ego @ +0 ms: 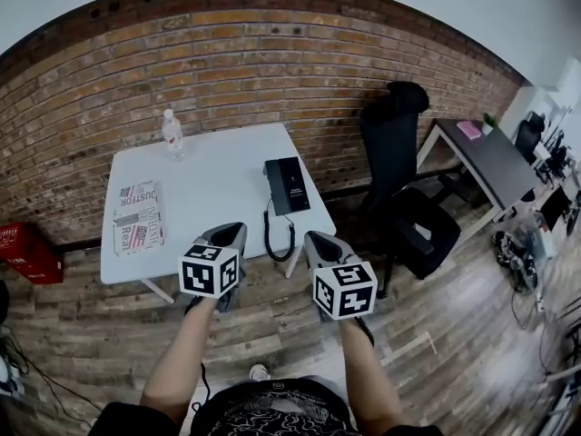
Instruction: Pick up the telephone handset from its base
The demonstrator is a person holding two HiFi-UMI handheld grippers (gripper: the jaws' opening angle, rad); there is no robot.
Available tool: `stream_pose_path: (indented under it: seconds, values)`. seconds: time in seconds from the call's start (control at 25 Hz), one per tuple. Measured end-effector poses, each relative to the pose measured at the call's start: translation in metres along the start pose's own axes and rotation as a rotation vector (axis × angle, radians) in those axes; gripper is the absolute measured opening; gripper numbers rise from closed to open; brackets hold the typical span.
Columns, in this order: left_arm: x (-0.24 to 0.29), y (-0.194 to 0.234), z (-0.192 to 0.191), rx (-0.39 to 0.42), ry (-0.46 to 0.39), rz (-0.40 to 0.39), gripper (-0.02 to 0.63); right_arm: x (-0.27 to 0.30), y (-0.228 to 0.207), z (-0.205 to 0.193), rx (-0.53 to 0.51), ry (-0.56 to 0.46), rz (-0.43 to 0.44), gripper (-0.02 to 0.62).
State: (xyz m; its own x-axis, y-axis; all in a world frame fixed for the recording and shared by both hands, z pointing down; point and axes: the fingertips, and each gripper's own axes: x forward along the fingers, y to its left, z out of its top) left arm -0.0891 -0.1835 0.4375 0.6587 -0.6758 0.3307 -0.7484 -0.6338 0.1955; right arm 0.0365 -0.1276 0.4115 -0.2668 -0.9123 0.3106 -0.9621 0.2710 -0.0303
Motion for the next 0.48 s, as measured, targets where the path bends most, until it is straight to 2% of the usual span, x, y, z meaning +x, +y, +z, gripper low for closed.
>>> stream_pose_path:
  seconds: [0.48]
  values:
    - [0.029,0.011,-0.007,-0.024,0.032,-0.061,0.008,0.025,-0.005,0.000,0.001,0.006,-0.014,0.000]
